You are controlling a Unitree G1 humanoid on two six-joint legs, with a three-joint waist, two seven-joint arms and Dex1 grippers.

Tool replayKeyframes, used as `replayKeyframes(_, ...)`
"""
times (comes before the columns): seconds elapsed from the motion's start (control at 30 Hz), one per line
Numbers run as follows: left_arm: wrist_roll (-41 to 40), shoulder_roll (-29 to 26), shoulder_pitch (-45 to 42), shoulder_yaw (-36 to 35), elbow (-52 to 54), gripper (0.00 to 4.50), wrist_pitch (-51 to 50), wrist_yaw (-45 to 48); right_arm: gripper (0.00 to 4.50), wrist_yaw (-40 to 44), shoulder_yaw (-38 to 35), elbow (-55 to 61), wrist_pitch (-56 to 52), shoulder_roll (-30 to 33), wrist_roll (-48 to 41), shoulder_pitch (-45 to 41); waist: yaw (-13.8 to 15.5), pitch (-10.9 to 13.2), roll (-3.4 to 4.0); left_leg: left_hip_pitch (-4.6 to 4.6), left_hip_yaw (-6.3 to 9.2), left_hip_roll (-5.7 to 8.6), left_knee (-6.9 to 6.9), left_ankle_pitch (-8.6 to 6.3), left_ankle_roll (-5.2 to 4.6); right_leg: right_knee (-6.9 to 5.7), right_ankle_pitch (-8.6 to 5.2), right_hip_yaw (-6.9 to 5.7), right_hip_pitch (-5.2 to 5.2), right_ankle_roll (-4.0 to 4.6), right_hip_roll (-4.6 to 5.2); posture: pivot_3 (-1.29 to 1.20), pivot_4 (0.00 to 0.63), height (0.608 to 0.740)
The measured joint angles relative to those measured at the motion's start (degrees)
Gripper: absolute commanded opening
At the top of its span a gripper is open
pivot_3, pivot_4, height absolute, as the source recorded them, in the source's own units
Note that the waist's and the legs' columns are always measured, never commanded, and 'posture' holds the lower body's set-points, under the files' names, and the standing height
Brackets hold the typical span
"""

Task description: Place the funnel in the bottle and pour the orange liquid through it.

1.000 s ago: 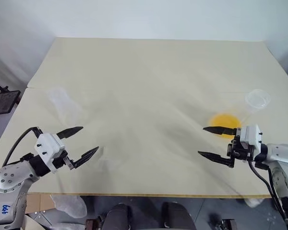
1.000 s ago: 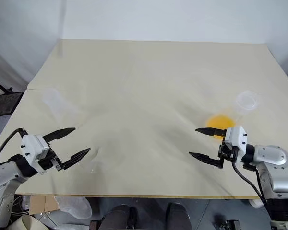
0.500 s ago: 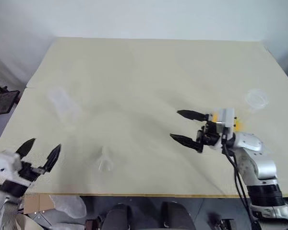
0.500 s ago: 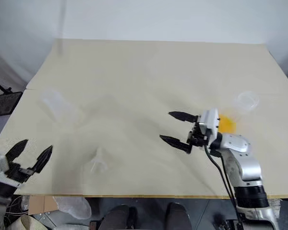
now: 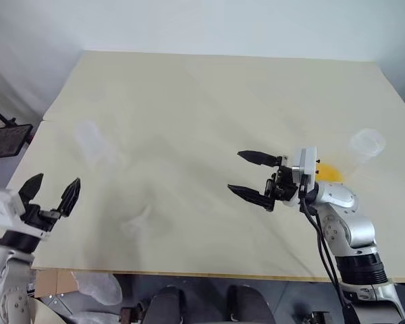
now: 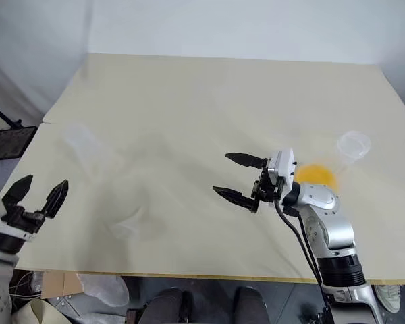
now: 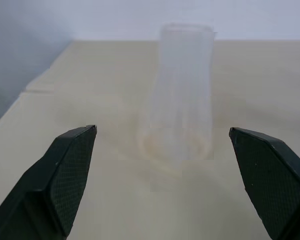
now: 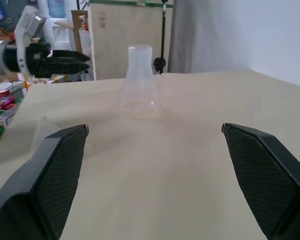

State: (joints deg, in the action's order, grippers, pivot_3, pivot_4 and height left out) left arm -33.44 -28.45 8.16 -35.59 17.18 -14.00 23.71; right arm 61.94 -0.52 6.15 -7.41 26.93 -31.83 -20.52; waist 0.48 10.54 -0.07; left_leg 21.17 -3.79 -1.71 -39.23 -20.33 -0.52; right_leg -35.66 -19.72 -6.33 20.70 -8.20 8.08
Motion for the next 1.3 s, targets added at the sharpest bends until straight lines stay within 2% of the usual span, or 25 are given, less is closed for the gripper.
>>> replayKeyframes(0.23, 0.0, -4.2, -10.0, 2.0, -4.9, 4.5, -5.1, -2.0, 4.48, -0.3, 0.3, 0.4, 0.0, -0.3, 0.1, 0.5, -0.5, 0.0, 0.0, -0.01, 0.0, 0.03, 0.0, 0.04, 0.08, 0.0, 0.0, -0.01, -0.01, 0.0, -0.12, 0.0, 0.15, 0.74)
replayKeyframes(0.47, 1.5, -7.6, -20.4, 7.6, -13.9, 4.5, -7.3, 0.0, 4.48, -1.3, 0.3, 0.7, 0.0, -1.3, 0.4, 0.4, -0.6, 0.0, -0.02, 0.0, -0.02, 0.01, 0.01, 0.08, 0.18, -0.04, 0.0, 0.03, 0.07, 0.01, -0.28, 0.0, 0.15, 0.74)
replayKeyframes(0.67, 3.5, -8.1, -26.2, 9.6, -20.7, 4.5, -6.9, 1.4, 4.48, -1.9, 0.4, 1.0, 0.1, -2.1, 0.5, 0.6, -0.6, 0.0, -0.02, 0.02, -0.03, 0.01, 0.01, 0.08, 0.18, -0.05, 0.0, 0.02, 0.09, 0.01, -0.29, 0.0, 0.15, 0.74)
replayKeyframes(0.77, 4.7, -8.2, -27.8, 10.4, -22.9, 3.89, -6.6, 2.1, 4.5, -2.4, 0.4, 1.0, 0.1, -2.2, 1.1, 0.6, -0.7, 0.0, -0.02, 0.03, -0.04, 0.02, 0.02, 0.08, 0.18, -0.06, 0.0, 0.03, 0.12, 0.01, -0.29, 0.0, 0.15, 0.74)
replayKeyframes(0.93, 5.0, -8.2, -29.2, 10.9, -24.6, 2.4, -5.7, 2.8, 4.5, -2.9, 0.4, 1.0, 0.4, -2.7, 1.4, 0.6, -0.7, 0.0, -0.02, 0.03, -0.05, 0.01, 0.01, 0.09, 0.19, -0.13, 0.0, 0.04, 0.16, 0.01, -0.28, 0.0, 0.15, 0.74)
replayKeyframes(1.2, 5.2, -7.5, -29.8, 10.9, -24.7, 2.36, -2.2, 5.8, 4.5, -3.9, 0.2, 2.3, 1.0, -2.6, 1.6, 2.6, -0.6, 0.0, -0.03, 0.08, -0.05, 0.01, 0.01, 0.09, 0.19, -0.15, 0.0, 0.04, 0.2, 0.01, -0.28, 0.0, 0.15, 0.74)
replayKeyframes(1.3, 3.8, -6.3, -33.2, 12.8, -21.7, 2.36, -1.2, 9.4, 4.5, -4.7, -0.7, 4.0, 1.0, -0.8, 1.6, 4.9, 0.2, 0.0, -0.07, 0.15, 0.03, 0.07, -0.05, 0.08, 0.18, -0.15, 0.0, 0.01, 0.18, 0.01, -0.24, 0.0, 0.15, 0.74)
